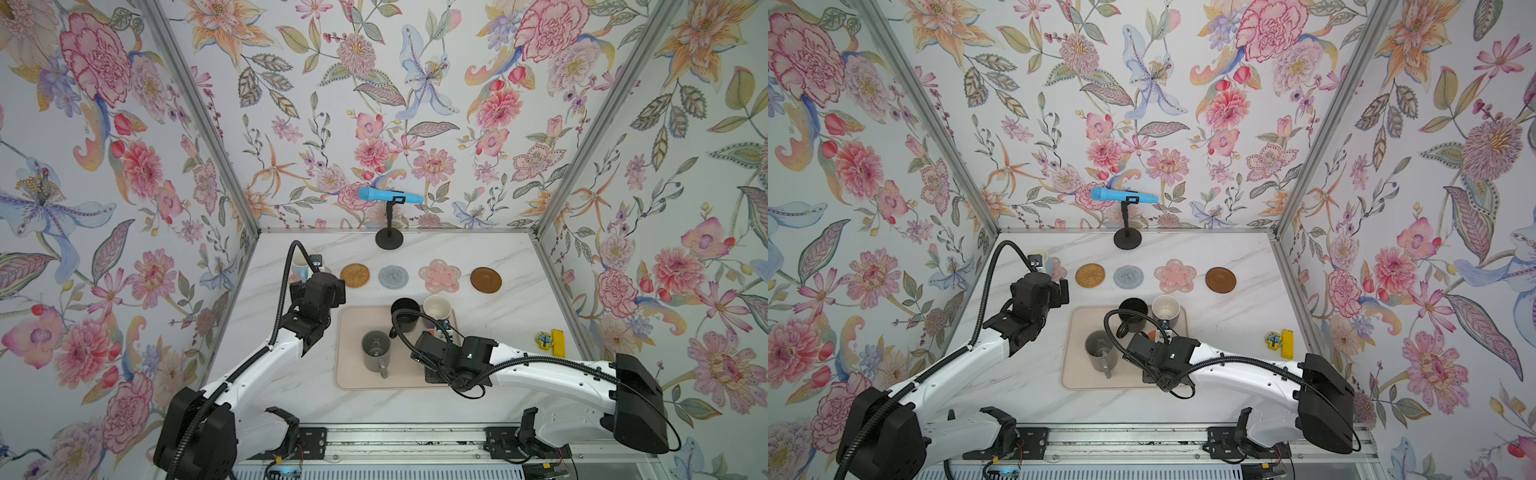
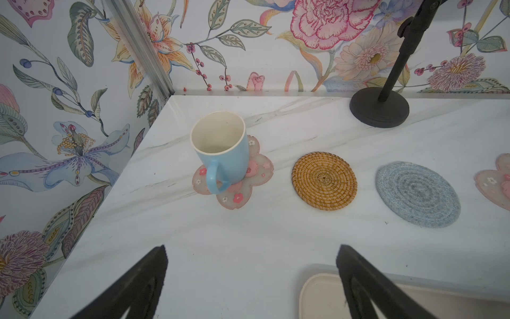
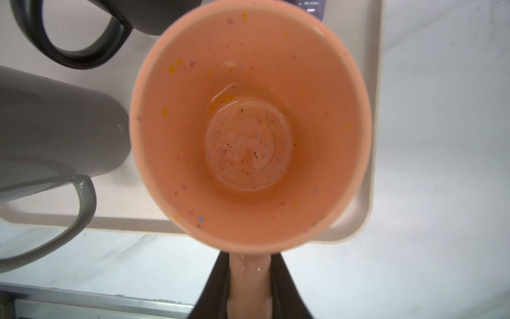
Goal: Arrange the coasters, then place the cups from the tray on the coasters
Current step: 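Lift the orange mug off the tray with the right gripper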
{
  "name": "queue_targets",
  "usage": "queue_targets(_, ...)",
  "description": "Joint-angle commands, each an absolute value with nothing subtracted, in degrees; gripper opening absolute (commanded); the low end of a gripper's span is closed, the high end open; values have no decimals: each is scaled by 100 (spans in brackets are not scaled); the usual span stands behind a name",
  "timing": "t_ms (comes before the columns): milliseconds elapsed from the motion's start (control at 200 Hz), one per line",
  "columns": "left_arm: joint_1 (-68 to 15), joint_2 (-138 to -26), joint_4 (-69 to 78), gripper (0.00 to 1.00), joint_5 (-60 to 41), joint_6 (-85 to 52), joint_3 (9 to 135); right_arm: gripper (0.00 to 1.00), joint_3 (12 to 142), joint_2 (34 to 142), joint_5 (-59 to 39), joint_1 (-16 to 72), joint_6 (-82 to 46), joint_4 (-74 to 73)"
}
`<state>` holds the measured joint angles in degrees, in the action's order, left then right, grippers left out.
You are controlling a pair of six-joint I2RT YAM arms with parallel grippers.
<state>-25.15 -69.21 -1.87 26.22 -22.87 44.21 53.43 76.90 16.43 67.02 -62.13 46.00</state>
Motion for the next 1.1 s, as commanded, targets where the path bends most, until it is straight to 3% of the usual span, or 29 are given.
queue_targets(0,-2558,-6838,-299,99,2787,-2166,4617,0,5394,7440,1894,6671,-6113,4763)
queue_targets(570,-2566,-6957,-321,99,2887,-2151,4616,0,5308,7272,2047,6568,-5936,4902)
queue_targets(1091,-2568,-7020,-326,99,2926,-2132,4627,0,5633,7112,2820,6784,-5758,5275)
